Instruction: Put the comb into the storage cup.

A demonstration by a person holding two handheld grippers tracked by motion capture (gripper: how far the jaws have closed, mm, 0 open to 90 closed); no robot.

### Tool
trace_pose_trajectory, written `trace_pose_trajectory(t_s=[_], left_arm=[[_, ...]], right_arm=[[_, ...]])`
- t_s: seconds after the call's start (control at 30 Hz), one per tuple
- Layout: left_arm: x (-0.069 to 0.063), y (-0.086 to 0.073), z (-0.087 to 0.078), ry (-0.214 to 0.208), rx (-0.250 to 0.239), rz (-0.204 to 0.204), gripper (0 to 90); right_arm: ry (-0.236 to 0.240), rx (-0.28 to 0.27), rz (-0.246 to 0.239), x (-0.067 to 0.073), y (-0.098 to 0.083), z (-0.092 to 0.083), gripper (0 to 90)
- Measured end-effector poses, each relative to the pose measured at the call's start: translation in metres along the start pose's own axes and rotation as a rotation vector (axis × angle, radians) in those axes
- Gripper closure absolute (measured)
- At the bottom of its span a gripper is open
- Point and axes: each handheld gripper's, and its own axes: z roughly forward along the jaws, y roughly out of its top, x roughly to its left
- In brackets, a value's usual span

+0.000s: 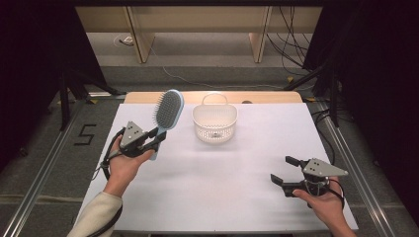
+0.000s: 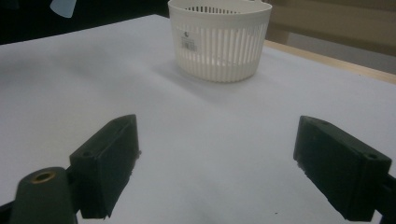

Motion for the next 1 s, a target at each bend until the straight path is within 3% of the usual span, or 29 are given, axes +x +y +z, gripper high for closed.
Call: trace_pose_trajectory(t_s=[1.0], left_arm=[[-0.0028, 0.0092, 0.0071, -0.004, -0.019, 0.006, 69.7]], right_arm=[[-0.001, -0.002, -0.003, 0.0002, 0.0000, 0.0002, 15.3]])
